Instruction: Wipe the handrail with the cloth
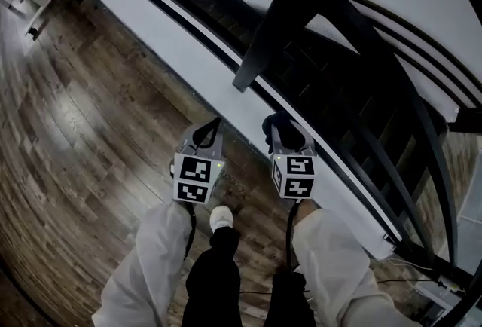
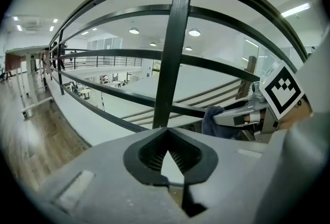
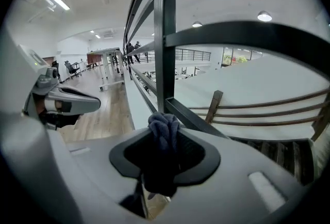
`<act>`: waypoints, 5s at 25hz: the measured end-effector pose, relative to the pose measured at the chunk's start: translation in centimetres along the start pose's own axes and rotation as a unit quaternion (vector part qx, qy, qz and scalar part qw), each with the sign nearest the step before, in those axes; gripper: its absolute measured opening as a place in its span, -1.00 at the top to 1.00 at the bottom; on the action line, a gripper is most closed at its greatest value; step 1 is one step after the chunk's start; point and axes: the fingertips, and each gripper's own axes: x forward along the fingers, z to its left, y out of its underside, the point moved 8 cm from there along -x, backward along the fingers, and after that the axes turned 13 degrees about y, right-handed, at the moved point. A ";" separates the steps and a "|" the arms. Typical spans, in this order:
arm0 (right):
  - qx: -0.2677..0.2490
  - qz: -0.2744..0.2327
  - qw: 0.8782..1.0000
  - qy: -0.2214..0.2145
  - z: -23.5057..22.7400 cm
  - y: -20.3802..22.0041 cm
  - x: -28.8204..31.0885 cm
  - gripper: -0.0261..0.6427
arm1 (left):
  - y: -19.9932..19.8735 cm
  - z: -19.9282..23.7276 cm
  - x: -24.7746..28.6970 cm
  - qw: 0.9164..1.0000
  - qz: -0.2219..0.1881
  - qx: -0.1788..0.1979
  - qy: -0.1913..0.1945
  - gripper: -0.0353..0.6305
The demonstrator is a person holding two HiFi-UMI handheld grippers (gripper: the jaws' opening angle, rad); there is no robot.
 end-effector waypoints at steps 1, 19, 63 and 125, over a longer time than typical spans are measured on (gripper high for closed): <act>0.001 0.000 1.000 0.001 0.3 0.3 1.1 0.57 | 0.5 0.7 0.6 1.000 -0.002 0.000 0.001 0.90; -0.005 0.023 1.000 0.004 4.1 4.3 17.4 0.57 | 8.4 7.8 6.7 0.999 -0.002 -0.033 -0.006 0.90; 0.069 0.100 0.990 0.076 -15.0 22.3 6.2 0.57 | 10.5 -14.1 10.9 0.995 0.056 0.042 0.068 0.90; 0.217 0.151 0.920 0.289 -66.0 70.6 -36.4 0.57 | 24.3 -85.4 30.5 0.910 0.133 0.208 0.334 0.90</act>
